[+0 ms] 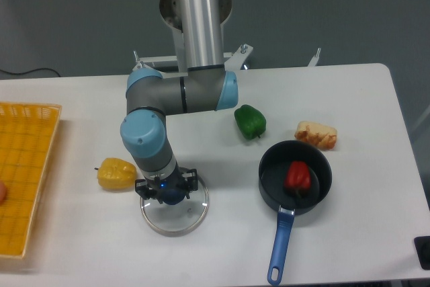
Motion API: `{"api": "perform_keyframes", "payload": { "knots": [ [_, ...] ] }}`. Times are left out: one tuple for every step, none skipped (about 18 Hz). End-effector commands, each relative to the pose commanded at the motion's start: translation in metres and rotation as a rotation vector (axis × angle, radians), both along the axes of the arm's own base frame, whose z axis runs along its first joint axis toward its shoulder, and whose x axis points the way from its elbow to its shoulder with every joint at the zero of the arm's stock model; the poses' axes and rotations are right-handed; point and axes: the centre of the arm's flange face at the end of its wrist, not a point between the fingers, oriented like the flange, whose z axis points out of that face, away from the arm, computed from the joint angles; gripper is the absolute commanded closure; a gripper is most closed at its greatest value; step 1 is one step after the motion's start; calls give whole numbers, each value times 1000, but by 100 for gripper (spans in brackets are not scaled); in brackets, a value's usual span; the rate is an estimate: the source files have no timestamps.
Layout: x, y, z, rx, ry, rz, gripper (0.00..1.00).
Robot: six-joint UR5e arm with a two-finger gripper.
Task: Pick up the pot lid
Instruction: 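Close the gripper around the blue knob of the lid, then lift the glass lid up off the table by its knob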
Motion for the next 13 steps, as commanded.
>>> {"api": "perform_keyframes", "payload": {
  "knots": [
    [-1,1,4,-10,-3,-13,40],
    [-2,3,9,-23,-8,-45,40],
    [-4,4,15,-33,-10,-82,40],
    [-4,3,27,-30,-4,-121,40],
    [-6,1,39,-20,4,-155,40],
    [-9,-1,49,-8,9,-179,40],
    [-9,-3,55,1,1,-190,40],
    [-13,-7,61,4,-2,-187,40],
    [-16,-10,65,2,-3,-192,40],
    [-16,-9,70,6,0,-212,40],
    [-17,-8,72,0,-2,-232,40],
    [-16,-10,71,-16,-9,-265,40],
    [-16,-10,74,-27,-11,-307,40]
  ]
}}
